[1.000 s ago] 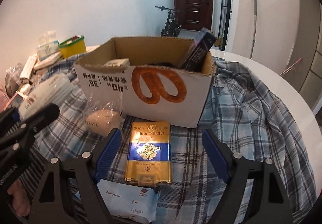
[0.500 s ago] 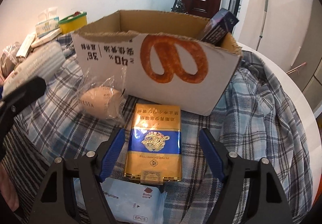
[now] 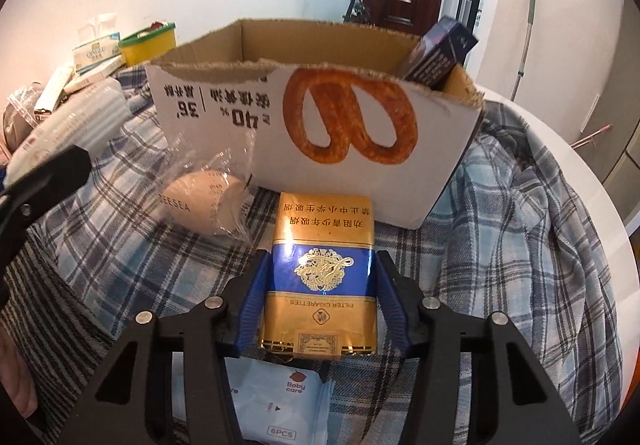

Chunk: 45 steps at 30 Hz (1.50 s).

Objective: Organize objects
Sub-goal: 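Lift both held packs and carry them over the cardboard box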

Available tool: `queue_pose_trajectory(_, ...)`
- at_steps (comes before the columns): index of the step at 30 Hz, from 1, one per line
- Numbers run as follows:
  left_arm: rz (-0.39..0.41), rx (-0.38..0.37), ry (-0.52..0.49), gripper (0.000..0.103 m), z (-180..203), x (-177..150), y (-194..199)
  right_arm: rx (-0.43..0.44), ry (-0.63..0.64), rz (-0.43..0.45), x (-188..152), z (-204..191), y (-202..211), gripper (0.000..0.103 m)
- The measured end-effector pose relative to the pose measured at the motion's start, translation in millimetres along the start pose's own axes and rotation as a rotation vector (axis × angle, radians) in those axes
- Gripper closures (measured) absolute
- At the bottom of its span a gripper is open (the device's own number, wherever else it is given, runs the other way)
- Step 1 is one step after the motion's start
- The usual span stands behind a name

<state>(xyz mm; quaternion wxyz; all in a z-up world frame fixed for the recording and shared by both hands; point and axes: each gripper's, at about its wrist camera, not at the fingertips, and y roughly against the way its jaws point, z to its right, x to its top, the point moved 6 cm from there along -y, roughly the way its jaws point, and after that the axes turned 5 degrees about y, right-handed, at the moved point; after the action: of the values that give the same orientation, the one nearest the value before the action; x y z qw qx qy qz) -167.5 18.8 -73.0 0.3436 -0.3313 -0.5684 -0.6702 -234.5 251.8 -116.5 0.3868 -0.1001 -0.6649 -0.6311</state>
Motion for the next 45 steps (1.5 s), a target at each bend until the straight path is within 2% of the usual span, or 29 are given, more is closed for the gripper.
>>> queue_pose_trajectory(9,0.004,0.002,-0.006,0.055,2,0,2,0.004,-0.008,0.130,5,3,27,0.052)
queue_pose_trajectory(20,0.021,0.011,-0.002,0.055,2,2,5,0.010,0.016,0.208,10,-4,40,0.052)
queue_pose_trajectory(27,0.030,0.014,-0.009,0.055,2,2,8,0.027,-0.027,0.257,12,3,48,0.052)
queue_pose_trajectory(29,0.056,0.014,-0.019,0.055,4,4,13,0.024,-0.037,0.288,13,6,54,0.052)
queue_pose_trajectory(32,0.091,0.008,-0.014,0.055,5,6,20,-0.047,-0.049,0.347,16,10,65,0.052)
queue_pose_trajectory(36,0.138,-0.012,0.014,0.055,2,10,29,-0.079,-0.058,0.429,19,13,80,0.052)
queue_pose_trajectory(42,0.246,-0.027,0.001,0.054,8,15,51,-0.172,-0.078,0.575,21,19,111,0.052)
queue_pose_trajectory(45,0.276,-0.033,0.006,0.054,8,17,58,-0.190,-0.080,0.605,22,20,117,0.052)
